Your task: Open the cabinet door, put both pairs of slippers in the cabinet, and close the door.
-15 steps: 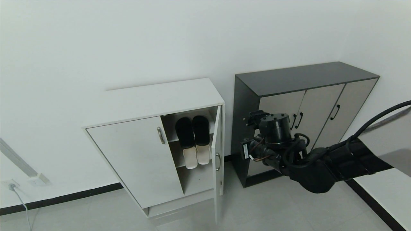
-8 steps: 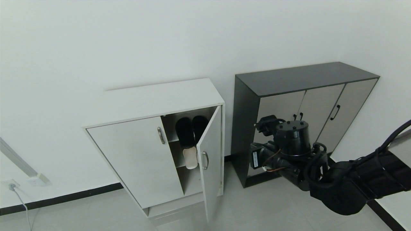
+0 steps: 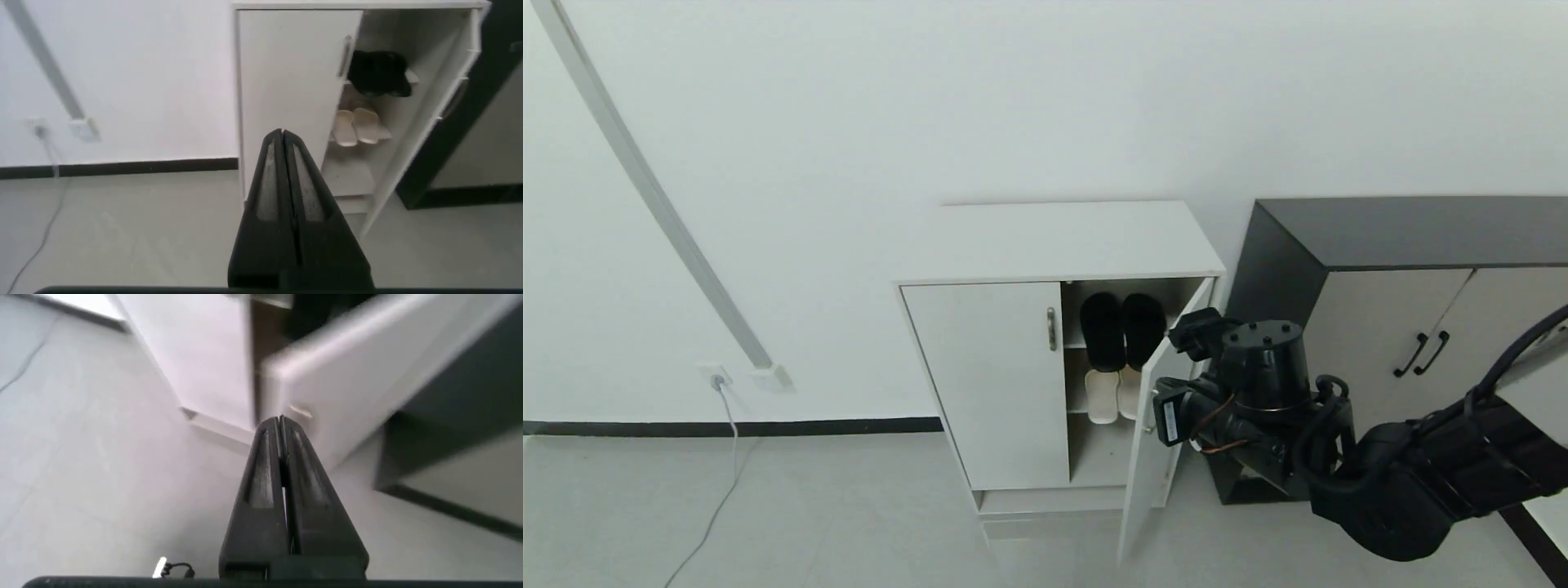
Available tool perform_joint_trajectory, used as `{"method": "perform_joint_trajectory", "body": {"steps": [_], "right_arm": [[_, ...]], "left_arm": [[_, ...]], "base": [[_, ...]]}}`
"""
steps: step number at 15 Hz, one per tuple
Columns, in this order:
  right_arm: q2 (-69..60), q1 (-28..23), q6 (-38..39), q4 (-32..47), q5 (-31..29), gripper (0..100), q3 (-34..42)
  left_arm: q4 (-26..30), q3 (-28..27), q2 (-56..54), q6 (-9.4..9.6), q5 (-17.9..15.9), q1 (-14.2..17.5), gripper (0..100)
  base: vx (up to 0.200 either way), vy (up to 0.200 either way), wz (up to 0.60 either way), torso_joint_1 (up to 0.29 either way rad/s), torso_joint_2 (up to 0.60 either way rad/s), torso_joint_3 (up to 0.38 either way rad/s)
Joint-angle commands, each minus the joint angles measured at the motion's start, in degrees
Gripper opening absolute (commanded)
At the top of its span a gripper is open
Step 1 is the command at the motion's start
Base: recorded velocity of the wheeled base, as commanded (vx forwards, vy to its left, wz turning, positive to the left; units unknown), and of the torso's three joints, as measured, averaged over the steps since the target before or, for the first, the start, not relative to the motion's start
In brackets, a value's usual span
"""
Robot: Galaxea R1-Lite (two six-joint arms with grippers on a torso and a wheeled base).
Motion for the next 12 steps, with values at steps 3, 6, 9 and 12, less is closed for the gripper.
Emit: {"method": "perform_joint_trajectory", "body": {"steps": [3, 6, 9, 12], "right_arm": [[0.9, -0.1, -0.6, -2.5, -0.4, 0, 1.4], [0.6, -0.1, -0.8, -4.5, -0.5, 0, 3.1], [0.2, -0.5, -0.7, -6.3, -0.6, 0, 6.5], [0.0, -1.1, -0.8, -10.3, -0.6, 0, 10.6]], "left_arm": [[0.1, 0.0, 0.0, -0.02, 0.0, 0.0, 0], [0.0, 0.0, 0.0, -0.02, 0.0, 0.0, 0], [0.1, 0.0, 0.0, 0.07, 0.0, 0.0, 0], [0.0, 0.0, 0.1, 0.16, 0.0, 0.0, 0]], "base": [[0.000, 0.000, 0.00, 0.000, 0.00, 0.000], [0.000, 0.000, 0.00, 0.000, 0.00, 0.000], [0.000, 0.000, 0.00, 0.000, 0.00, 0.000], [0.200, 0.000, 0.00, -0.010, 0.00, 0.005]]}}
